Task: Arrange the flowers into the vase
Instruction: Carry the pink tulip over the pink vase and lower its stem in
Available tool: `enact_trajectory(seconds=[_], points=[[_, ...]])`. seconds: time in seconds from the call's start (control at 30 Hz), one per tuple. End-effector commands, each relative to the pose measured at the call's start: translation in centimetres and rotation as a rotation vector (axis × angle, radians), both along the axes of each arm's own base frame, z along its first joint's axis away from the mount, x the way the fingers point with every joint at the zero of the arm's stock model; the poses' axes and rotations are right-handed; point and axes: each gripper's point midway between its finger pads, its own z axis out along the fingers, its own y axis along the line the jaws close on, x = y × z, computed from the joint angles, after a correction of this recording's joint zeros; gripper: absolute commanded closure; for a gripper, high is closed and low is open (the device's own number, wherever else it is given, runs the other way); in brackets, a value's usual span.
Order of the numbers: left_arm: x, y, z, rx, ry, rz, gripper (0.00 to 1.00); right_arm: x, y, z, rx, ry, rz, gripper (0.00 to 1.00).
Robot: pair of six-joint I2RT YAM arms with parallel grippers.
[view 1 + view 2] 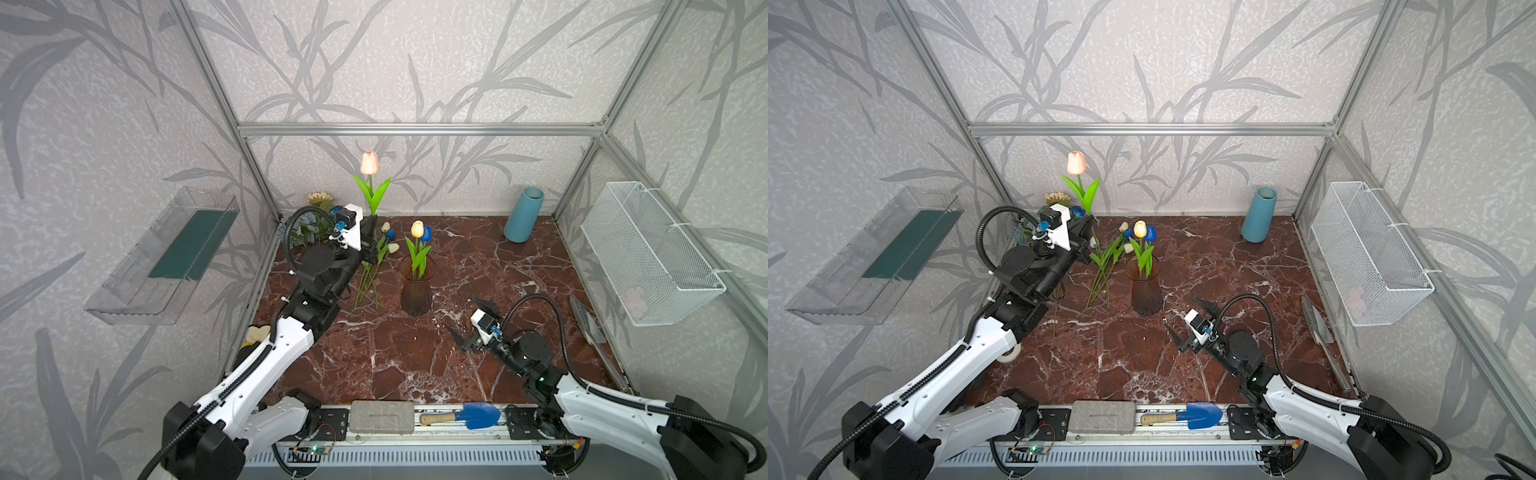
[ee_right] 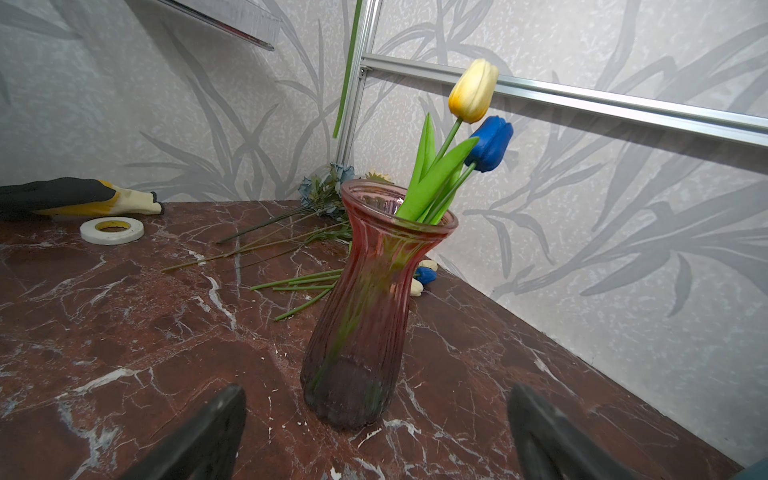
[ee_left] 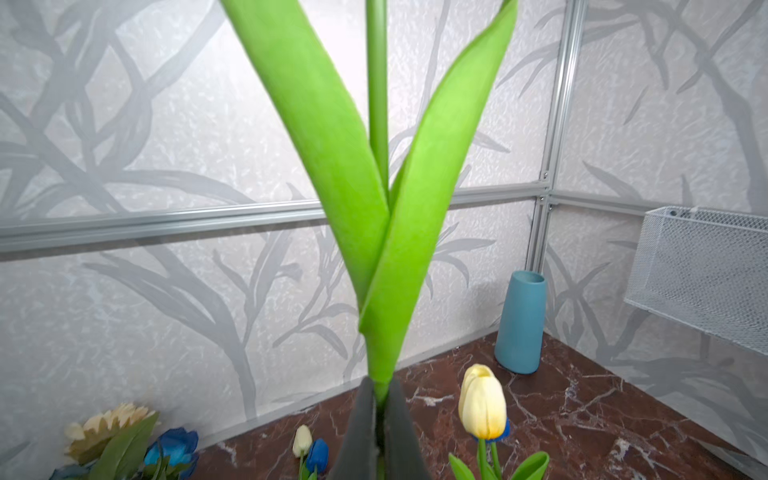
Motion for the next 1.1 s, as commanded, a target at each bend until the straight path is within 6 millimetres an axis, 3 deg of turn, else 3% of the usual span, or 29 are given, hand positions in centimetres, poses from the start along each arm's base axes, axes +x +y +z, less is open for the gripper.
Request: enact_trajectory(seconds=[0.0, 0.17, 0.43, 0.83, 1.07], points=[[-1.8, -1.5, 3.2, -0.040, -0.083, -0.100, 1.00, -0.1, 0.1, 0.6, 0.022, -0.011, 0.006, 0.02], [-3.1, -4.1, 3.7, -0.054, -0.105, -0.233, 1.00, -0.2, 0.2, 0.6, 0.027, -0.005, 0.015, 0.02], [-2.9, -7.2, 1.8, -0.072, -0.101, -0.349, 1.00, -0.5, 0.2, 0.7, 0.030, -0.005, 0.027, 0.02], [-0.4, -7.9, -5.5, -0.006, -0.012, -0.296, 1.00, -0.5, 0.2, 0.6, 0.024, -0.006, 0.026, 0.02], [0.3, -8.5, -8.5, 0.025, 0.053, -0.303, 1.00, -0.1, 0.4, 0.2, 0.009, -0.001, 0.021, 0.02]])
